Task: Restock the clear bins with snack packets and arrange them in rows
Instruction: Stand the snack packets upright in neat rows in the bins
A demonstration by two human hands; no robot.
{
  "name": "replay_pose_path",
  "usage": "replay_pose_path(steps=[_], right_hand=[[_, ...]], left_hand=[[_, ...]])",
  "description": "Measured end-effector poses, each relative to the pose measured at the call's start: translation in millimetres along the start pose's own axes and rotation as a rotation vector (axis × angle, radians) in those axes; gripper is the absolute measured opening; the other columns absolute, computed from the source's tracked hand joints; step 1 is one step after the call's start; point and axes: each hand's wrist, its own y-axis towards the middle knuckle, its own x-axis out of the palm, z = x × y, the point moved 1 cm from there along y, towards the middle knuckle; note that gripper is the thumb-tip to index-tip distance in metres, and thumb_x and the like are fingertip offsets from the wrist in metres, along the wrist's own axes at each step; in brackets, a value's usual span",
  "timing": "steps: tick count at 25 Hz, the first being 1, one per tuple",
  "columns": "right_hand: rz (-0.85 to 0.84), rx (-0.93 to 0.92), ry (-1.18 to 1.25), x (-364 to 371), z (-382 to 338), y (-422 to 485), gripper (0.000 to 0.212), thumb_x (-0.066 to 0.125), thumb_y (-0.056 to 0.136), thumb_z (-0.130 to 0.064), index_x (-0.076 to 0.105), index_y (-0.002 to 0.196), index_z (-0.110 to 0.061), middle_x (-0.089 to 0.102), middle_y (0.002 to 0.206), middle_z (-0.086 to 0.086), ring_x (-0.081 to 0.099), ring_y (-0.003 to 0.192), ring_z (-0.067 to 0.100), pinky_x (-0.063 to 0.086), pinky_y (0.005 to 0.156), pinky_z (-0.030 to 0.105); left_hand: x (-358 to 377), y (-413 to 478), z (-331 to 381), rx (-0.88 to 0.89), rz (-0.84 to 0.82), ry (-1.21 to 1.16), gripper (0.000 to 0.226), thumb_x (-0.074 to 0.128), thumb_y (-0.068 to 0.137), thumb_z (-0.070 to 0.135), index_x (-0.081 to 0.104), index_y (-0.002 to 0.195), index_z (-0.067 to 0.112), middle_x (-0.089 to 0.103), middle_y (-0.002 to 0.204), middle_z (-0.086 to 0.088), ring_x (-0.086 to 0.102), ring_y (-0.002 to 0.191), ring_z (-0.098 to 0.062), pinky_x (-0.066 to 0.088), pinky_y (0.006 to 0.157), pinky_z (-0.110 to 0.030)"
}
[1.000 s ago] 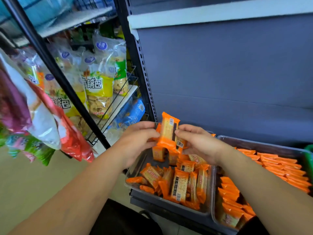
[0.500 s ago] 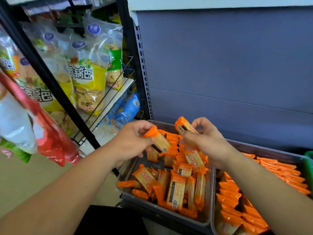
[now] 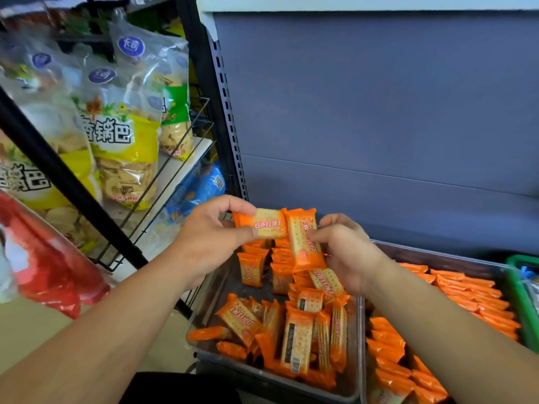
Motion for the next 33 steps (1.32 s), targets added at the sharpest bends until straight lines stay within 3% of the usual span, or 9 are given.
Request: replay_pose_path(steps=[3, 6, 9, 16, 20, 24, 27, 30, 33], right_hand=[[0.027, -0.048, 0.071, -3.2, -0.9, -1.6, 0.034, 0.069, 0.092, 0.002, 0.057, 0.112, -0.024, 0.074, 0.112, 0.014, 0.075, 0.103, 0.037, 0.057, 0.096, 0.059], [0.011, -0.072, 0.061, -3.0, 1.0, -3.6, 0.047, 0.069, 0.093, 0.004, 0.056, 0.122, -0.031, 0.079, 0.106, 0.011, 0.077, 0.097, 0.031, 0.062, 0.088, 0.054], [-0.021, -0.061, 0.001, -5.8, 0.5, -3.6, 0.04, 0.069, 0.094, 0.002, 0.062, 0.125, -0.022, 0.079, 0.106, 0.011, 0.078, 0.097, 0.03, 0.063, 0.085, 0.05], [-0.03, 0.007, -0.06, -1.6, 10.0, 5.6, 0.027, 0.072, 0.094, -0.007, 0.064, 0.119, -0.013, 0.076, 0.108, 0.018, 0.076, 0.092, 0.031, 0.06, 0.089, 0.056], [-0.083, 0.026, -0.189, 11.0, 15.2, 1.7, 0.021, 0.064, 0.103, -0.024, 0.066, 0.124, -0.029, 0.076, 0.107, 0.001, 0.075, 0.089, 0.023, 0.064, 0.07, 0.048], [-0.127, 0.079, -0.372, 10.9, 16.5, 2.4, 0.05, 0.069, 0.099, -0.017, 0.056, 0.141, -0.041, 0.068, 0.12, -0.001, 0.074, 0.094, 0.025, 0.064, 0.065, 0.047], [-0.167, 0.049, -0.582, 7.4, 17.6, 6.5, 0.07, 0.07, 0.091, -0.008, 0.052, 0.146, -0.048, 0.062, 0.125, 0.004, 0.07, 0.099, 0.026, 0.065, 0.065, 0.041], [-0.136, -0.14, -0.894, 8.2, 17.4, 14.5, 0.057, 0.083, 0.084, -0.016, 0.062, 0.131, -0.041, 0.064, 0.115, -0.001, 0.068, 0.087, 0.017, 0.058, 0.062, 0.031], [-0.083, -0.216, -0.972, 16.4, 25.5, 27.8, 0.037, 0.09, 0.081, -0.025, 0.064, 0.104, -0.038, 0.066, 0.112, -0.006, 0.066, 0.09, 0.014, 0.054, 0.065, 0.027]], left_hand=[[-0.3, -1.4, 4.5, 0.004, -0.013, 0.013, 0.06, 0.079, 0.086, -0.002, 0.067, 0.129, 0.038, 0.068, 0.117, 0.005, 0.072, 0.101, -0.011, 0.055, 0.068, -0.012], [-1.7, 0.5, 7.0, 0.005, 0.052, 0.018, 0.066, 0.078, 0.086, -0.003, 0.061, 0.137, 0.036, 0.07, 0.116, 0.006, 0.07, 0.094, -0.001, 0.05, 0.062, -0.005], [-0.1, 2.5, 6.4, 0.001, 0.049, -0.012, 0.076, 0.079, 0.084, -0.005, 0.05, 0.143, 0.033, 0.074, 0.111, 0.008, 0.072, 0.089, 0.003, 0.051, 0.062, -0.006], [-5.0, 4.6, -4.1, 0.021, -0.029, 0.13, 0.041, 0.078, 0.083, -0.007, 0.072, 0.107, 0.026, 0.077, 0.095, 0.008, 0.072, 0.084, 0.002, 0.054, 0.068, -0.012], [-10.2, 8.8, -16.0, 0.051, -0.108, 0.18, 0.042, 0.076, 0.087, -0.006, 0.072, 0.118, 0.022, 0.074, 0.104, 0.007, 0.071, 0.092, 0.001, 0.054, 0.071, -0.009], [-18.6, 30.0, -46.9, 0.1, -0.15, 0.434, 0.039, 0.076, 0.081, -0.004, 0.073, 0.108, 0.024, 0.075, 0.098, 0.009, 0.072, 0.093, -0.008, 0.061, 0.086, -0.029], [-7.5, 44.5, -76.2, 0.187, -0.246, 0.777, 0.032, 0.077, 0.08, 0.011, 0.071, 0.1, 0.035, 0.071, 0.097, 0.013, 0.07, 0.093, -0.01, 0.06, 0.081, -0.035], [7.5, 58.5, -95.2, 0.296, -0.37, 1.04, 0.033, 0.076, 0.082, 0.017, 0.069, 0.107, 0.037, 0.07, 0.108, 0.01, 0.066, 0.101, -0.017, 0.058, 0.082, -0.039], [15.9, 73.6, -106.3, 0.432, -0.414, 1.219, 0.034, 0.073, 0.082, 0.018, 0.069, 0.111, 0.036, 0.069, 0.106, 0.006, 0.063, 0.102, -0.021, 0.052, 0.089, -0.04]])
